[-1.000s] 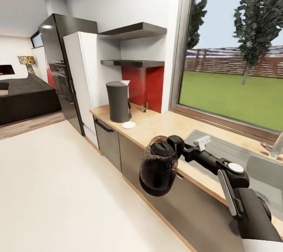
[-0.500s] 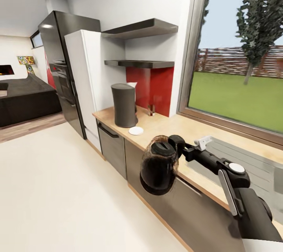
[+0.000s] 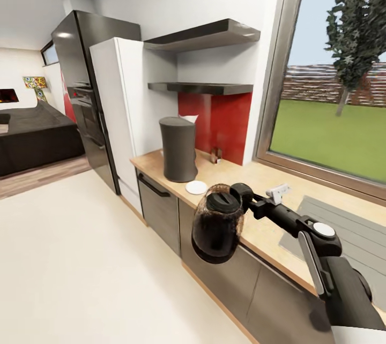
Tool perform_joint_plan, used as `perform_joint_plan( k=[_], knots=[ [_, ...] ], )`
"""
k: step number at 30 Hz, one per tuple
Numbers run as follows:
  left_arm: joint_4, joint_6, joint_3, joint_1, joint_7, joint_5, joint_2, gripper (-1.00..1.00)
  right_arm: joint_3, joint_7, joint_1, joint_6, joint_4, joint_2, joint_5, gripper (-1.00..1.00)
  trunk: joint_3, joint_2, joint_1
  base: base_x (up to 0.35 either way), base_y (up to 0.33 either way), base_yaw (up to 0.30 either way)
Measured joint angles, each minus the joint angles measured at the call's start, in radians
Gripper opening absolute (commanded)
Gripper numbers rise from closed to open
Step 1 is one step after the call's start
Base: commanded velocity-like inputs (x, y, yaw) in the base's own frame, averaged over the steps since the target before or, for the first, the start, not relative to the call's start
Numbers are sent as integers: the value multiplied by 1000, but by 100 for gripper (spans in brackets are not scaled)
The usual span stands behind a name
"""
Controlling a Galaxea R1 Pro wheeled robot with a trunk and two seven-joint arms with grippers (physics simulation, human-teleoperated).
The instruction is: Set up a coffee station on the kitchen countertop: keep the coffee maker on the countertop, move the bottle of coffee from the kitchen shelf to the counter next to the coffee maker, place a paper coffee filter on top of the coffee maker, put the saucer next to the coffee maker with the coffee cup on the saucer, and place the electric kettle next to the coffee maker.
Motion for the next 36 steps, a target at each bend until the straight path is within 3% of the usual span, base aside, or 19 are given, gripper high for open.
perform_joint_plan(
  k=[7,24,27,31,35,36],
  knots=[
    [0,0,0,0,0,0,1,100,-2,5,0,0,0,-5,-13,-100,1,0,0,293,196,-50],
    [1,-1,-3,1,1,-2,5,100,-5,-12,0,1,-1,-1,-9,-100,13,-1,0,294,195,-212],
    [1,-2,-3,2,1,-2,8,100,-17,-73,-1,1,-2,-1,-7,-100,13,-1,0,298,187,-29],
    [1,-2,-3,2,1,-2,8,100,-22,-225,-6,9,-6,1,-8,-100,13,-1,0,299,185,-4],
    [1,4,-1,1,1,-2,9,100,-21,-395,-59,111,-6,4,-8,-100,13,-1,0,299,184,0],
    [2,7,-5,1,0,-3,9,100,-21,-468,-99,164,-2,6,-4,-100,13,-1,0,269,152,0]
  ],
)
